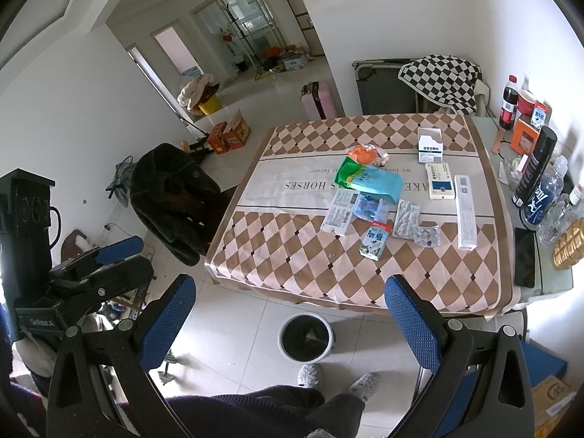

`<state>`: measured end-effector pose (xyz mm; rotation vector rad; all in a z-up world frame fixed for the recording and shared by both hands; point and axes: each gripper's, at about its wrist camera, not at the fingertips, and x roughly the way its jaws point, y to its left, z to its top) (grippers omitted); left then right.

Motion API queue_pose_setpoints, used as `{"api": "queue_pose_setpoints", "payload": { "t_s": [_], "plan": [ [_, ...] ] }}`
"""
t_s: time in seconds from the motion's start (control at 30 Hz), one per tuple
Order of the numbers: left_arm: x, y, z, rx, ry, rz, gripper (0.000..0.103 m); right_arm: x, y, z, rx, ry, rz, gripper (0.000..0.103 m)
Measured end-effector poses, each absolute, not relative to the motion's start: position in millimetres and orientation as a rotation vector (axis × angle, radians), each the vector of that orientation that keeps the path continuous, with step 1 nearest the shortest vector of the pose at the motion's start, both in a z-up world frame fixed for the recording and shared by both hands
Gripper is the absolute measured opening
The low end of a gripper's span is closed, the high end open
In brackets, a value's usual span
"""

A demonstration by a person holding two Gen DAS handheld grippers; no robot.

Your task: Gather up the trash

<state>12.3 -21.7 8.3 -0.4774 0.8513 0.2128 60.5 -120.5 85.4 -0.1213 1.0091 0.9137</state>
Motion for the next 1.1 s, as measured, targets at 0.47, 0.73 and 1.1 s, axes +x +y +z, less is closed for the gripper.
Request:
{"api": "queue_pose_setpoints", "payload": {
  "t_s": [0.47,0.73,1.1],
  "plan": [
    [11,-25,12,-0.475,0.85,0.21,0.103,50,-109,86,-0.122,1.012,0.917,0.103],
    [2,-15,9,-0.474,0.849,0.202,0.103,53,-114,85,-0.121,1.009,0.917,0.103],
    [2,-17,11,-0.473,0.849,0.201,0.103,52,-114,85,-0.116,1.009,0.915,0.103]
  ]
}}
